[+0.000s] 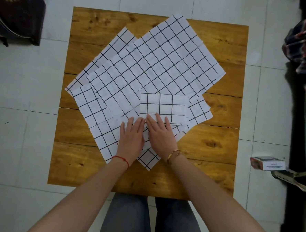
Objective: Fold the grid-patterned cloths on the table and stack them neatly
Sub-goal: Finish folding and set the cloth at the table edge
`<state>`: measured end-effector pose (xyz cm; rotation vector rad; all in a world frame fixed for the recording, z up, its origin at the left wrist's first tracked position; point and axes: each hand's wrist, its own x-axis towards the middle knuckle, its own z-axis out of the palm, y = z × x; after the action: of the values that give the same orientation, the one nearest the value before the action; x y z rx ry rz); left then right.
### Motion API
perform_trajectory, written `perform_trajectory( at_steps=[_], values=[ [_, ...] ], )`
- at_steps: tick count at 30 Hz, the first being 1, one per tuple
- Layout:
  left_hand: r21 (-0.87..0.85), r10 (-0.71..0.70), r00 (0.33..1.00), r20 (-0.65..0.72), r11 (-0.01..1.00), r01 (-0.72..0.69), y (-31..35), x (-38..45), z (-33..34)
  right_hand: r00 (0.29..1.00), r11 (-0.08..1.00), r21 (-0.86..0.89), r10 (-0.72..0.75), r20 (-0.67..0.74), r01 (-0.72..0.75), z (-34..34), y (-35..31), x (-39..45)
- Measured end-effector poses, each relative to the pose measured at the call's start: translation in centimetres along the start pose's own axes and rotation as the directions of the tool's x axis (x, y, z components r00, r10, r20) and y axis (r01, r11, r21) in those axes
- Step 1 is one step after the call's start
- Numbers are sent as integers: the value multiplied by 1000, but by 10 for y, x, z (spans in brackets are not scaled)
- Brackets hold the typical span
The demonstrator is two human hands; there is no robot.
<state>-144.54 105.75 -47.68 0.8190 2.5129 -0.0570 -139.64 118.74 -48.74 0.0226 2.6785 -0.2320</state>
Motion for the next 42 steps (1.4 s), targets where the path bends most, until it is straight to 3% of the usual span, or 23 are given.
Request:
perform_trajectory(
  at_steps=[4,9,14,20,24,26,28,31,33,37,40,42],
  values=[
    [-18,-23,1000,13,1000,24,1,-2,-1,999,1000,-31,-1,38,2,-2,17,-12],
    [1,-13,1000,9,1000,13,-2,-3,1,990,990,4,142,1,-142,0,62,-47],
    [36,-7,1000,6,999,7,-5,-3,1,984,984,4,176,-25,-176,6,91,-68],
    [60,14,1000,-22,998,-13,-5,0,0,945,970,183,206,-253,-163,-7,86,-54],
    [-96,-35,971,-236,995,12,3,5,-6,885,949,273,260,-387,-159,-27,91,-23],
    [-281,-180,959,-219,953,115,13,9,-11,866,932,316,299,-400,-176,-37,95,-2],
    [-547,-385,922,-46,782,299,24,14,-14,868,924,337,312,-386,-182,-45,99,21],
    [-782,-517,802,301,348,517,38,26,-18,901,934,315,277,-334,-170,-54,104,52],
    [-814,-508,737,446,112,570,48,32,-20,926,941,304,239,-291,-147,-58,106,66],
    [-769,-481,612,628,-257,586,63,44,-21,956,945,303,193,-223,-121,-60,108,82],
    [-698,-435,546,716,-448,559,70,51,-24,962,937,320,203,-180,-138,-59,106,88],
    [-678,-411,544,732,-518,522,73,54,-24,964,925,347,218,-154,-154,-58,107,89]
  ],
)
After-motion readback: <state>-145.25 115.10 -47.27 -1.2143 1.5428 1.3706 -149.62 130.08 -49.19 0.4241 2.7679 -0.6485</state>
